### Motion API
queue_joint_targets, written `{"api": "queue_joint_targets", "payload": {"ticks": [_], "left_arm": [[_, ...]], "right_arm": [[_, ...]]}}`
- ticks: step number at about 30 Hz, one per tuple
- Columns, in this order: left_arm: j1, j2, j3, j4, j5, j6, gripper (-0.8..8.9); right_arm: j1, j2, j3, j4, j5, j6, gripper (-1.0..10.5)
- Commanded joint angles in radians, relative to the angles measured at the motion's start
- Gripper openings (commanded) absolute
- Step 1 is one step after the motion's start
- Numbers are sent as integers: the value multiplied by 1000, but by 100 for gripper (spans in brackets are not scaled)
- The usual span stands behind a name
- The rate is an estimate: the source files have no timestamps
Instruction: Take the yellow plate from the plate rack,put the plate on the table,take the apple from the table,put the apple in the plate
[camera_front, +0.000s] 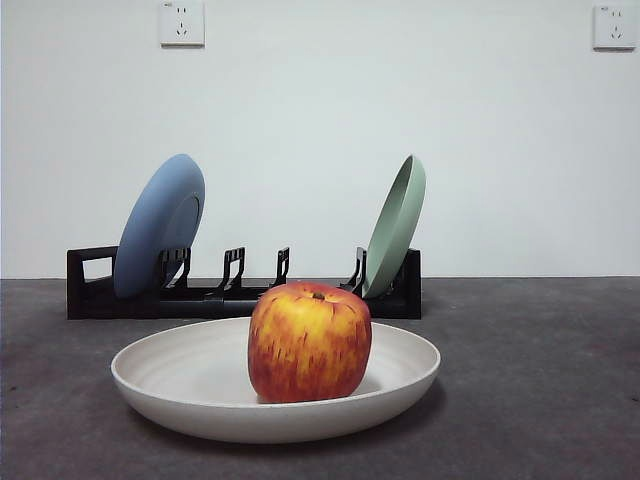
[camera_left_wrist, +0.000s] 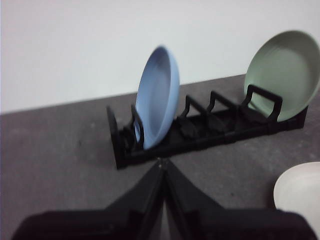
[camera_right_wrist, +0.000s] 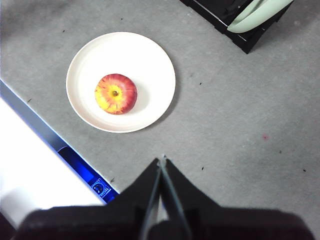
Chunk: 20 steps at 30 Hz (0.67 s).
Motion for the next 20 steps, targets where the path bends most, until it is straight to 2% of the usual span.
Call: {"api": "queue_joint_targets", "payload": {"ticks": [1,6,12,20], "left_arm": [[13,-36,-43,12,-2,-57,-3],[34,-94,-95,-8,-16,-92,-3],[44,-97,-96,-94,-114,-97,-3],[44,-88,-95,-90,-105,-98,-3]], "right_arm": [[1,2,-8,-23,1,3,1],[1,2,-8,-23,0,3,1],[1,2,-8,-22,0,3,1],[1,2,-8,-22,1,3,1]]}}
